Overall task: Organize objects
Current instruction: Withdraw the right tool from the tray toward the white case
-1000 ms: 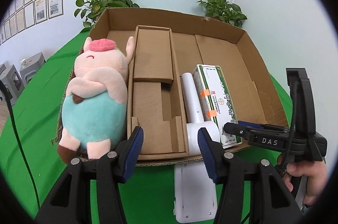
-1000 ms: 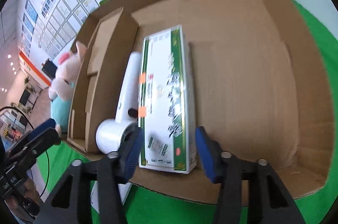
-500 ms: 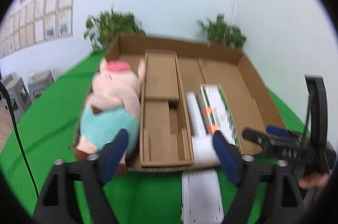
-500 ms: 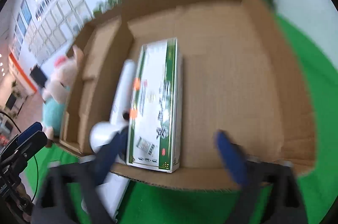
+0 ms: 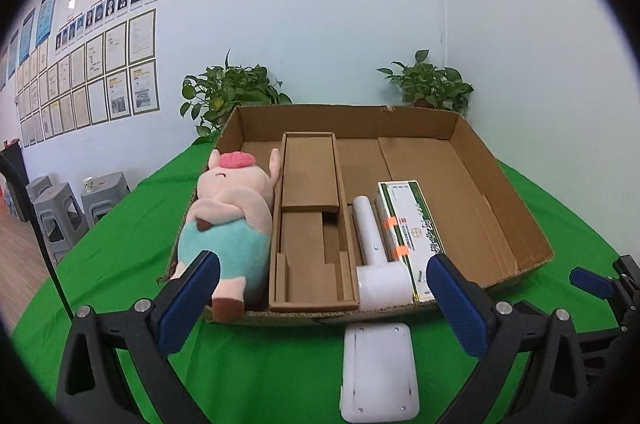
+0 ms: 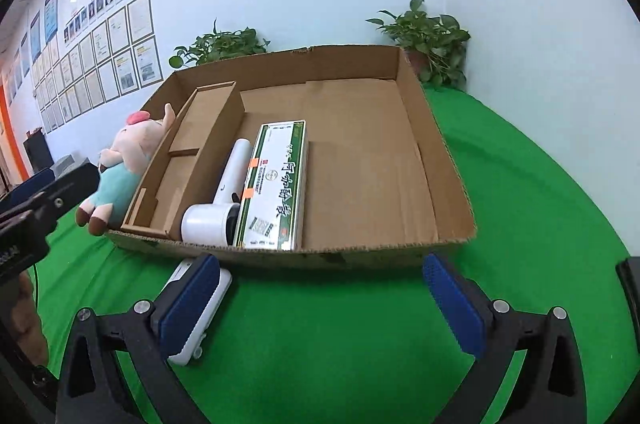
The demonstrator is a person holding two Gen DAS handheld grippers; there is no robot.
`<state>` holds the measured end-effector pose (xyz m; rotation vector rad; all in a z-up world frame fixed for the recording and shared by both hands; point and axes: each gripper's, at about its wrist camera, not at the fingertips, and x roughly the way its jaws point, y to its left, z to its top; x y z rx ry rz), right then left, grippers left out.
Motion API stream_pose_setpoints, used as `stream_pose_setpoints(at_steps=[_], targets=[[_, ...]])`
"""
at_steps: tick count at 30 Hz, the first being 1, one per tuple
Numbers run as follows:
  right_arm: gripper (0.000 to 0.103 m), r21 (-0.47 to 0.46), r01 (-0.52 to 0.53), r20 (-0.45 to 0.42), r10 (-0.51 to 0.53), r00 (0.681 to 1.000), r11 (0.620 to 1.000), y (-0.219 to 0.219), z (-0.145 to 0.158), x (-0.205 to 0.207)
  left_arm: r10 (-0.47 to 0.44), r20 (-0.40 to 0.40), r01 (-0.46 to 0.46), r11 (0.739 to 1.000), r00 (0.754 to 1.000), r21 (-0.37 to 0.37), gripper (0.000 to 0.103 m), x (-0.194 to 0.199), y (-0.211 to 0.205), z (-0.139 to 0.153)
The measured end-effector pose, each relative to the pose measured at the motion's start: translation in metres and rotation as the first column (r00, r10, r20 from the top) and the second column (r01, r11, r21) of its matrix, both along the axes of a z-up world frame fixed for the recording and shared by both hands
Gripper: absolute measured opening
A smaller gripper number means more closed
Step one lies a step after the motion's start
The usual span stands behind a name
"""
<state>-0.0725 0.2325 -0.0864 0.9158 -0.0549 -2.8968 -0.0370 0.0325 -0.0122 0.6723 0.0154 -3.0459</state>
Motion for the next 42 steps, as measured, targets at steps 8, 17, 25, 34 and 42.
stream_pose_setpoints(at_steps=[8, 17, 25, 34, 42], targets=[[0.103, 0.029, -0.006, -0.001, 0.006, 1.0, 1.0, 0.004, 0.0, 0.017, -0.015, -0.005, 0.015, 1.0, 1.0, -0.011, 0.103, 0.013, 0.015, -0.003], [0.103, 0.038, -0.039, -0.01, 0.039, 0.999, 0.999, -0.001, 0.005, 0.02, -0.012, -0.008, 0.012, 1.0, 1.0, 0.013, 0.102, 0.015, 0.009, 0.001], [0.102, 0.04, -0.059, -0.024, 0.06, 0.998, 0.997, -0.005, 0.002, 0.023, -0.048, -0.009, 0.048, 0.999, 0.999, 0.025, 0.048, 0.017, 0.01, -0.001], [0.058, 0.034, -0.138, -0.034, 0.139, 0.99, 0.99, -0.017, 0.004, 0.025, -0.039, 0.039, 0.035, 0.995, 0.999, 0.096, 0.102, 0.012, -0.007, -0.007], [0.103, 0.046, -0.232, 0.032, 0.23, 0.973, 0.972, -0.046, -0.016, 0.015, -0.048, 0.148, 0.03, 0.992, 0.988, 0.124, 0.102, 0.009, -0.032, -0.024]])
